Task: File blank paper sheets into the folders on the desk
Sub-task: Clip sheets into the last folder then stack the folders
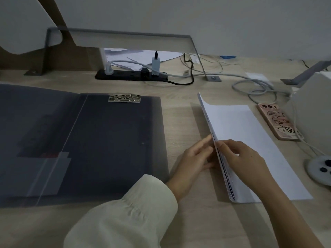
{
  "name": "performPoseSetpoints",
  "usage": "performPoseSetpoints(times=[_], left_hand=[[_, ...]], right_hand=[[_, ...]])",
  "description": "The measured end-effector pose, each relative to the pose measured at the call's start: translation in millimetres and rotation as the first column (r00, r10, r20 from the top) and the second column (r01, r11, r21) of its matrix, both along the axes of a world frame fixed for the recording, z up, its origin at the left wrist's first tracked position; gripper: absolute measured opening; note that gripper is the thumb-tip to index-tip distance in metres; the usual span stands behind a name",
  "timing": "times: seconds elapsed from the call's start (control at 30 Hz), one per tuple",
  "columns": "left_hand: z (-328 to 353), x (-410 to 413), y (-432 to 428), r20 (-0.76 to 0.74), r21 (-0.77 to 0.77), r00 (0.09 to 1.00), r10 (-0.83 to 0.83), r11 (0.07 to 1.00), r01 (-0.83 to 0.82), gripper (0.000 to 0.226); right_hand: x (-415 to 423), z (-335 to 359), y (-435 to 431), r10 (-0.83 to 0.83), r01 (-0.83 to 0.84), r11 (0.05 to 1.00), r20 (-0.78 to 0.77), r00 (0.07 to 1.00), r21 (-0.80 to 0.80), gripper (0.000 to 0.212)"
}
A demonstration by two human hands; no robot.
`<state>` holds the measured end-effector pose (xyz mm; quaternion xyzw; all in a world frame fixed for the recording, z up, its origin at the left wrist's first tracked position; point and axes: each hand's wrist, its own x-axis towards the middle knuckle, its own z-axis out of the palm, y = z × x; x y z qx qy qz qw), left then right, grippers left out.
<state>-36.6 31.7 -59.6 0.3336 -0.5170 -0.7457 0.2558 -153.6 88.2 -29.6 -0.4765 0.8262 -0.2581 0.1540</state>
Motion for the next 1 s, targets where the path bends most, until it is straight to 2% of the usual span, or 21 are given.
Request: performPoseSetpoints(times=[0.23,0.4,0.53,0.63,0.7,0.8,0.9,1.0], left_hand=[[3.9,2.9,1.8,0.001,-0.038,1.000,0.001,0.999,-0.001,0.043],[7.2,1.8,6.9,0.010,-0.111,1.000,0.010,0.994,-0.008,0.046],[-0.2,1.4,10.3,0.154,-0.240,0.985,0.071,0.970,-0.032,0.049],[4.7,0.7,11.3,0.271,-0.452,0.937,0.223,0.888,-0.080,0.050],[17.5,-6.2,6.8,0.290,-0.403,0.937,0.197,0.913,-0.067,0.049],[36.6,-25.5,-3.6,0.340,-0.155,0.940,0.014,0.987,0.041,0.055],[43.6,-37.7,-13.6,0.445,-0.146,0.896,-0.011,0.986,0.084,0.050],[38.1,-41.3,-18.0,0.480,-0.194,0.877,0.026,0.978,0.077,0.038]], right_hand=[[1.5,-0.5,0.9,-0.016,0.016,1.000,0.033,0.999,0.000,0.032],[4.6,-1.7,-0.1,-0.033,0.033,0.999,-0.002,0.999,0.013,0.030],[6.1,-4.0,-1.8,-0.045,0.048,0.999,-0.110,0.993,0.025,0.025],[6.7,-4.9,-1.9,-0.067,0.065,0.998,-0.130,0.989,-0.020,0.024],[7.4,-4.4,-1.8,-0.077,0.074,0.997,-0.101,0.992,-0.034,0.026],[10.6,-2.4,-1.5,-0.056,0.055,0.998,-0.042,0.998,-0.033,0.027],[12.5,-0.2,-1.3,-0.036,0.036,0.999,-0.014,0.999,-0.027,0.028],[10.8,3.5,2.1,-0.007,0.007,1.000,0.013,1.000,0.002,0.022]])
